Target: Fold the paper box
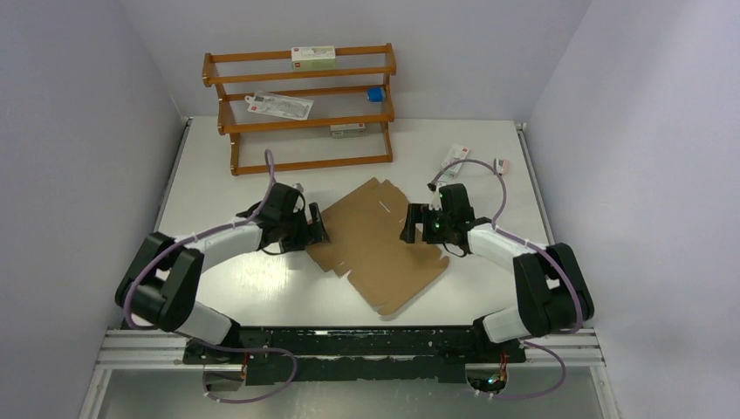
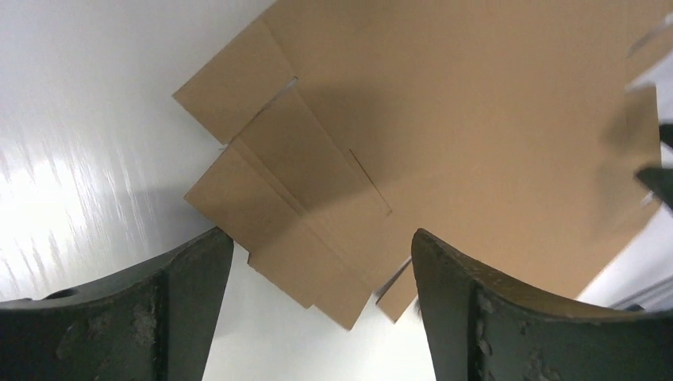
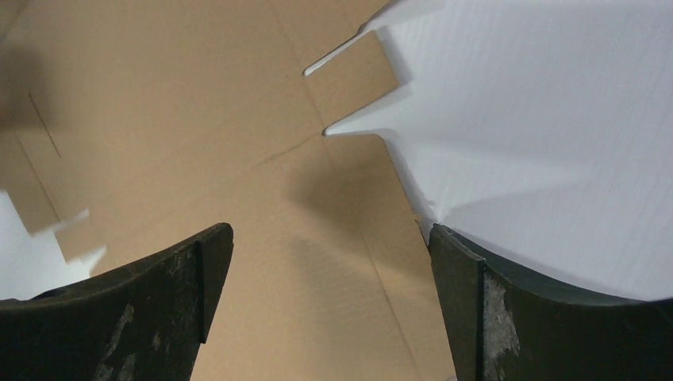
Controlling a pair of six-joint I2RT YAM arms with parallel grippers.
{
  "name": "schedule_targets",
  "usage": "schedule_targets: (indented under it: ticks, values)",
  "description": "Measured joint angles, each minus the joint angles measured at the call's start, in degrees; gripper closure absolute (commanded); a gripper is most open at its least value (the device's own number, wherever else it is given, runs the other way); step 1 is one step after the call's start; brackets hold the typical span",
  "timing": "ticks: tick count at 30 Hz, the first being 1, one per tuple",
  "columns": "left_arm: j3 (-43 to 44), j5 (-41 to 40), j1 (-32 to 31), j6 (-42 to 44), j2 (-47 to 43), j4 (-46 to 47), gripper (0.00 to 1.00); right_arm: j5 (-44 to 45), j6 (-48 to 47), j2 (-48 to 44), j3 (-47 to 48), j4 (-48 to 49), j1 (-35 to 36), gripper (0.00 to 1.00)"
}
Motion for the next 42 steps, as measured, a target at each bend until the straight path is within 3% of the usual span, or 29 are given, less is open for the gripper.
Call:
schedule_targets:
  ticks: [14,20,33,38,42]
  values:
    - [21.4,-2.8,0.5,8.9,17.3,-0.4,0.12,-2.1,9.1,-16.6,-9.1,-8.0,8.6,0.00]
    - [24.9,-3.6,2.1,11.9,19.1,-2.8,0.11,4.0,8.4,-19.1,-6.3,-11.9,8.0,0.00]
    - [15.5,-5.0,5.0,12.1,6.0,-1.9,0.12,8.8,3.7,-4.7,4.5,-4.0,-1.2,0.01]
    - [14.2,-2.5,7.8,10.6,7.4,0.3,0.14,9.6,4.2,0.7,6.3,-0.4,-2.6,0.03]
    - [18.2,-1.7,9.2,10.3,11.7,1.2,0.17,9.0,4.2,5.3,11.0,1.3,-3.1,0.05]
